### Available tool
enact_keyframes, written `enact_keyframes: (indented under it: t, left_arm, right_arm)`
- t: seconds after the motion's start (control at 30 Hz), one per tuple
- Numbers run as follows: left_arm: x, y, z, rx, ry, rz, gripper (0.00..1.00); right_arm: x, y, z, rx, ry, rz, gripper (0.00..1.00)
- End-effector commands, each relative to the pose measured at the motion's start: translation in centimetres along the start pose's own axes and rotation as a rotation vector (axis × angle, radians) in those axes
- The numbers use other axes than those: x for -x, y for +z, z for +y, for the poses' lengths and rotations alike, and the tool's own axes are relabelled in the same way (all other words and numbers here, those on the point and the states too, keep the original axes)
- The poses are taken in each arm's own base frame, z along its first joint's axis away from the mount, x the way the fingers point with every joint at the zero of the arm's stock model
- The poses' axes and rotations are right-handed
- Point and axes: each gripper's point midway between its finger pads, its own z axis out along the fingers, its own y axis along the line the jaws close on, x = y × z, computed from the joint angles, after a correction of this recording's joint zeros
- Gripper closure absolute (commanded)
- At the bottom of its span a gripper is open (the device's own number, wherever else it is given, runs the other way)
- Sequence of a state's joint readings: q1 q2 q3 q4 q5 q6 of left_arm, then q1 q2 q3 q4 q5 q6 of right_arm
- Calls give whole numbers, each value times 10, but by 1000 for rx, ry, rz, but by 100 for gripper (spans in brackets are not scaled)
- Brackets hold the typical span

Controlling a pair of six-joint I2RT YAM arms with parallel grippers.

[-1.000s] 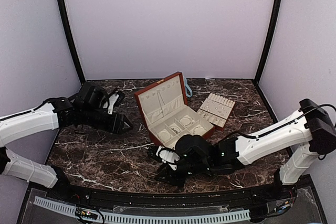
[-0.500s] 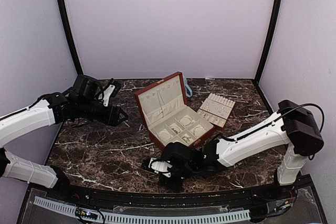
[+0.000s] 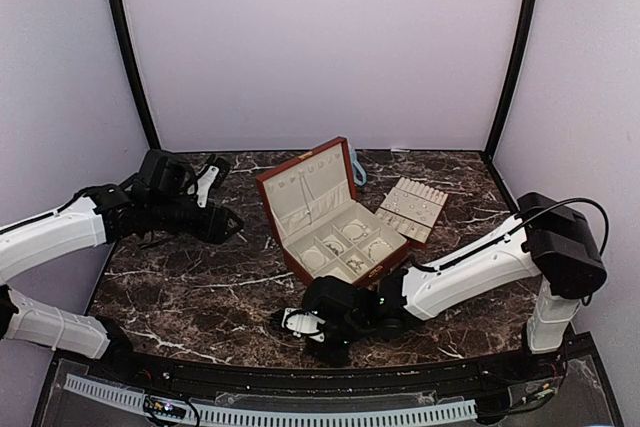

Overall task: Organize the mixed jewelry
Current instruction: Pick up the necklace from the center of the board.

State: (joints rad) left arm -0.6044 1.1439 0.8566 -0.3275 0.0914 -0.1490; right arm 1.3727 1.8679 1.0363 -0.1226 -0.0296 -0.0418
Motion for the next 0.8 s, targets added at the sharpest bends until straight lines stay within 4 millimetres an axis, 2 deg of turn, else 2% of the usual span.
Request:
enact_keyframes:
  t: [0.0,0.2,0.33,0.47,0.57,0.7,0.77]
  left_arm:
    - [3,-4,3,10,15,-38,39]
    - [1,-3,5,19,21,-41,39]
    - [-1,-4,6,24,25,-43,39]
    - [-1,-5,2,-1,37,-57,39]
    - [2,-8,-10,-67,67,-88,39]
    - [3,-15,-39,-229,125,-133,39]
    - [-4,-16,-55,-313,162,-141,40]
  right_arm:
    - [2,3,-3,-24,-21,-3,77]
    - [-5,13,-3,-22,-23,29,78]
    - [-15,16,-2,-19,-22,59,90]
    - [-16,11,-1,-9,4,47,100]
    - [-3,2,-2,-9,37,-10,100]
    - [24,-17,-7,7,114,-131,100]
    - [35,-26,-11,22,158,-193,100]
